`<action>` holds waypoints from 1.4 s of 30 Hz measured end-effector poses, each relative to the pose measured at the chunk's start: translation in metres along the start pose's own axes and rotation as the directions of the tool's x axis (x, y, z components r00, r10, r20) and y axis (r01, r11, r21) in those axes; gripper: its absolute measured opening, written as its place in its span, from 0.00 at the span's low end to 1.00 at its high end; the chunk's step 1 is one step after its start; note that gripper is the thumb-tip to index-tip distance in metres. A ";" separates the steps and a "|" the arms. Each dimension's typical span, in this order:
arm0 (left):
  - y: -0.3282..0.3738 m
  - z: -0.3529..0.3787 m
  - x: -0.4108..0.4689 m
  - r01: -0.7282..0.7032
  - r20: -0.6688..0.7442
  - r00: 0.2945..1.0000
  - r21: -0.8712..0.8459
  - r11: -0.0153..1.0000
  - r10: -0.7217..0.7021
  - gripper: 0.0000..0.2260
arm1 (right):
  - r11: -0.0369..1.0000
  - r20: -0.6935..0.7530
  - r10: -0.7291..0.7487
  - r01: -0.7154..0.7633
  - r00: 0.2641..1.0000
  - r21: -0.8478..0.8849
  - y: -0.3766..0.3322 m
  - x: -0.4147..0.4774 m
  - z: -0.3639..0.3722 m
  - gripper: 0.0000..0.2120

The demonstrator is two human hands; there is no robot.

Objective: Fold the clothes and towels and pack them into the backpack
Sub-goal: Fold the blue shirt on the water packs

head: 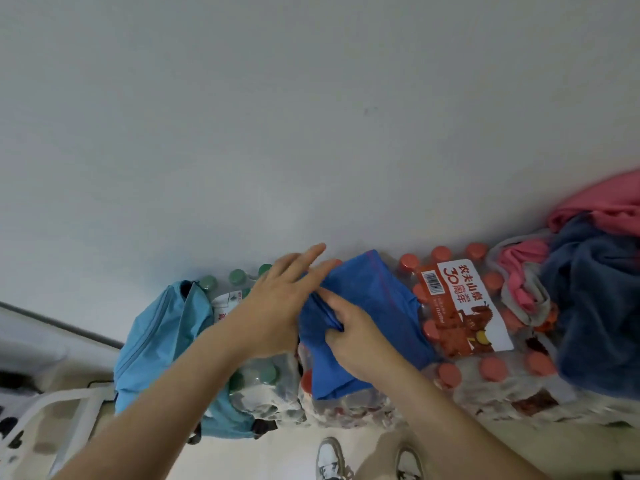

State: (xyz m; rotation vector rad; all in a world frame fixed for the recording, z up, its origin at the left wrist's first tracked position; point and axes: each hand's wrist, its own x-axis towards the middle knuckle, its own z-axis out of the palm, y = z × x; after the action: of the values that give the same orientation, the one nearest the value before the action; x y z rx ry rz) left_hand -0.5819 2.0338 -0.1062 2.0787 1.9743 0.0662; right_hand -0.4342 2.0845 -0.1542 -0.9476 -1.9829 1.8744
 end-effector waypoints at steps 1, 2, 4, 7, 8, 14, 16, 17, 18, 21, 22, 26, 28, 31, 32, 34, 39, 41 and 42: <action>-0.002 -0.004 0.008 -0.056 0.110 0.993 0.154 0.986 0.039 0.40 | 0.999 0.017 -0.008 0.009 1.000 -0.048 -0.001 0.000 -0.001 0.28; -0.003 -0.007 0.016 -0.122 0.214 0.974 0.249 0.961 0.068 0.35 | 0.994 0.042 -0.006 0.011 0.999 -0.107 -0.001 -0.001 -0.003 0.24; -0.013 -0.008 0.026 -0.239 0.316 0.940 0.342 0.909 0.129 0.21 | 0.979 0.093 -0.002 0.021 0.996 -0.204 -0.005 -0.003 -0.006 0.21; -0.046 -0.009 0.020 -0.287 0.326 0.934 0.450 0.846 0.144 0.07 | 0.965 0.104 0.011 0.017 0.994 -0.263 -0.008 -0.007 -0.008 0.24; -0.054 -0.010 0.014 -0.284 0.344 0.930 0.448 0.848 0.129 0.04 | 0.961 0.095 0.022 0.005 0.995 -0.277 -0.010 -0.009 -0.009 0.23; -0.071 -0.019 -0.027 -0.125 0.520 0.845 -0.037 0.991 0.126 0.12 | 0.932 0.163 0.162 -0.097 0.973 -0.348 -0.010 -0.024 -0.001 0.10; -0.081 -0.010 -0.025 -0.033 0.449 0.879 -0.284 0.958 0.163 0.09 | 0.944 0.052 0.181 -0.158 0.982 -0.291 -0.005 -0.029 0.003 0.06; -0.086 -0.005 -0.023 0.040 0.399 0.902 -0.456 0.889 0.164 0.07 | 0.953 -0.025 0.175 -0.176 0.984 -0.248 -0.002 -0.031 0.006 0.04; -0.090 0.003 -0.019 0.115 0.352 0.926 -0.611 0.783 0.138 0.06 | 0.961 -0.116 0.164 -0.186 0.980 -0.207 0.001 -0.032 0.008 0.04; -0.091 0.025 -0.004 0.202 0.226 0.974 -0.825 0.528 -0.019 0.02 | 0.971 -0.393 0.146 -0.207 0.908 -0.116 0.011 -0.031 0.012 0.05; -0.088 0.030 0.003 0.193 0.183 0.981 -0.839 0.508 -0.071 0.03 | 0.975 -0.476 0.137 -0.203 0.869 -0.090 0.014 -0.029 0.012 0.05; -0.076 0.046 0.030 0.075 -0.046 0.987 -0.705 0.706 -0.151 0.09 | 0.944 -0.706 0.059 -0.269 0.706 -0.190 0.021 -0.019 0.009 0.04; -0.071 0.052 0.036 0.052 -0.121 0.983 -0.546 0.836 -0.140 0.09 | 0.889 -0.740 0.029 -0.355 0.672 -0.287 0.029 -0.013 0.010 0.06; -0.067 0.060 0.038 0.022 -0.163 0.983 -0.354 0.935 -0.085 0.16 | 0.779 -0.751 -0.015 -0.463 0.660 -0.423 0.044 -0.005 0.018 0.13; -0.066 0.062 0.037 0.016 -0.168 0.983 -0.318 0.948 -0.073 0.19 | 0.745 -0.751 -0.023 -0.490 0.660 -0.453 0.047 -0.003 0.021 0.14; -0.066 0.065 0.038 0.011 -0.171 0.983 -0.285 0.958 -0.062 0.21 | 0.696 -0.761 -0.031 -0.532 0.648 -0.481 0.052 0.001 0.025 0.14; -0.070 0.066 0.037 -0.032 -0.198 0.980 -0.223 0.974 -0.013 0.18 | 0.671 -0.787 -0.185 -0.509 0.589 -0.539 0.060 0.002 0.022 0.11; -0.069 0.065 0.040 -0.017 -0.198 0.980 -0.157 0.987 -0.015 0.18 | 0.665 -0.798 -0.237 -0.505 0.555 -0.549 0.062 0.003 0.020 0.09; -0.067 0.064 0.042 0.006 -0.185 0.982 -0.115 0.993 -0.027 0.17 | 0.661 -0.803 -0.243 -0.513 0.544 -0.547 0.064 0.004 0.019 0.09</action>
State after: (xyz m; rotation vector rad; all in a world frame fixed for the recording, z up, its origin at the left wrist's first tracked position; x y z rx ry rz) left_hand -0.6302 2.0667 -0.1895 2.0482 2.0395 0.3754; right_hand -0.4304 2.0689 -0.2191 -1.8311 -1.9339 0.2386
